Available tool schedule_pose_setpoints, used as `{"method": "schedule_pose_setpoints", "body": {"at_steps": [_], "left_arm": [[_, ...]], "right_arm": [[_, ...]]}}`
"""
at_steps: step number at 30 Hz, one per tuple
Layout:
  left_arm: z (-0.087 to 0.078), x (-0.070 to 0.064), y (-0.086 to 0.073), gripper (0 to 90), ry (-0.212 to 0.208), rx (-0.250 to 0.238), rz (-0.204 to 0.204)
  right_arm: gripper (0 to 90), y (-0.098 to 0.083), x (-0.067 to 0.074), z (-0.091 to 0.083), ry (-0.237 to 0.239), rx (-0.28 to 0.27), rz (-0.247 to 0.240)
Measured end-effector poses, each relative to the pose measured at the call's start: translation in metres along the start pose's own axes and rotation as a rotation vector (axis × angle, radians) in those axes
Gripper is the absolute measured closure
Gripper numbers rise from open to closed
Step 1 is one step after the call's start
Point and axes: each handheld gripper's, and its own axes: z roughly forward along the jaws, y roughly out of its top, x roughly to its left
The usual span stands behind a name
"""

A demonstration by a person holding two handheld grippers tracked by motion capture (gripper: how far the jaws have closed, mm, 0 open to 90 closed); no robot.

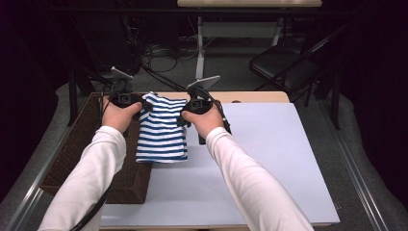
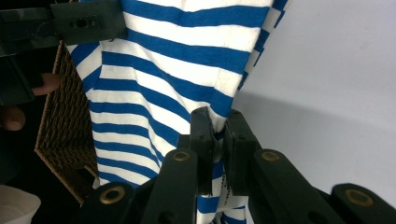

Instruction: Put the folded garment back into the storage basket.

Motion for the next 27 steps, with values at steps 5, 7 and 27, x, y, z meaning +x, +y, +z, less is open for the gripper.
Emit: {"method": "schedule_pose_setpoints", "body": {"at_steps": [5, 7, 27], "left_arm": [[-0.004, 0.005, -0.001, 72.9, 0.012, -0.004, -0.008], [-0.006, 0.008, -0.001, 73.0, 0.015, -0.007, -0.010], [-0.030, 0.039, -0.006, 73.2, 0.033, -0.017, -0.051]], "right_arm": [[84.2, 0.000, 0.008, 0.006, 0.006, 0.009, -0.013], [84.2, 0.000, 0.010, 0.008, 0.008, 0.015, -0.017], [84.4, -0.001, 0.041, 0.032, 0.048, 0.045, -0.048]]}}
